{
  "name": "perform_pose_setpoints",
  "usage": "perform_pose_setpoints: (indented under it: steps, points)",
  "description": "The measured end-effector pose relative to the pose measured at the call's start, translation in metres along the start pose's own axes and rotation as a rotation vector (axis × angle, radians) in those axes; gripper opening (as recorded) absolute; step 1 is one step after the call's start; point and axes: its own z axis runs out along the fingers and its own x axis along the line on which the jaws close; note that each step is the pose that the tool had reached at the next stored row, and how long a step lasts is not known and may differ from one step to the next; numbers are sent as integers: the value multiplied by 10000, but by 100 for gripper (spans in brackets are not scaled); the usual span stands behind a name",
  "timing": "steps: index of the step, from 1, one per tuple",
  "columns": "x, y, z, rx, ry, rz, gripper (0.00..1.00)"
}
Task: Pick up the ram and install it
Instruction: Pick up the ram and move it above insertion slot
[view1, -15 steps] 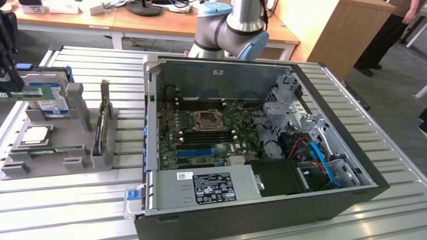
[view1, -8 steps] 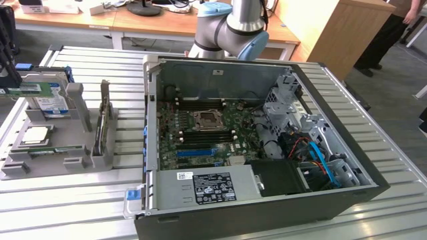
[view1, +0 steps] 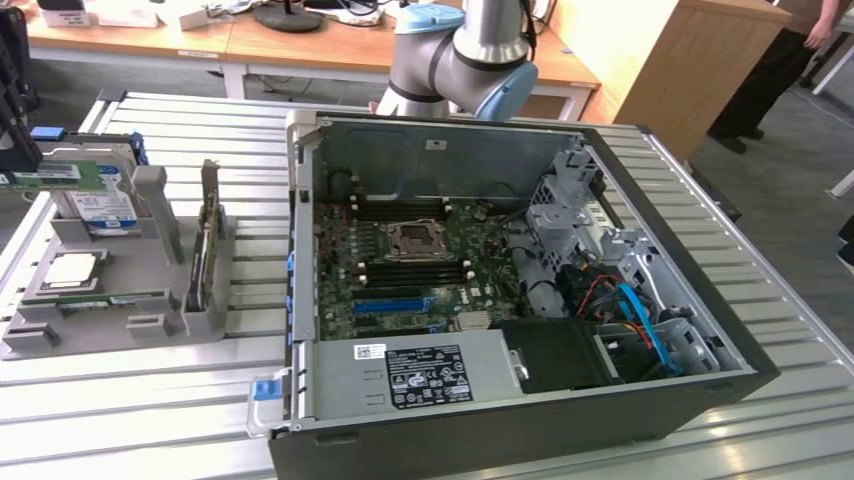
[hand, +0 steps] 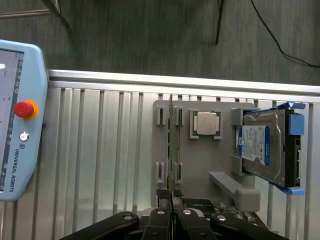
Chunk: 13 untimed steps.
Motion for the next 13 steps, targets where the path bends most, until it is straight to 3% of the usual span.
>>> perform_pose_setpoints:
  steps: [7, 13]
  points:
    - [1, -10, -1, -2, 1, -2, 12]
    - [3, -72, -3, 0, -1, 0, 12]
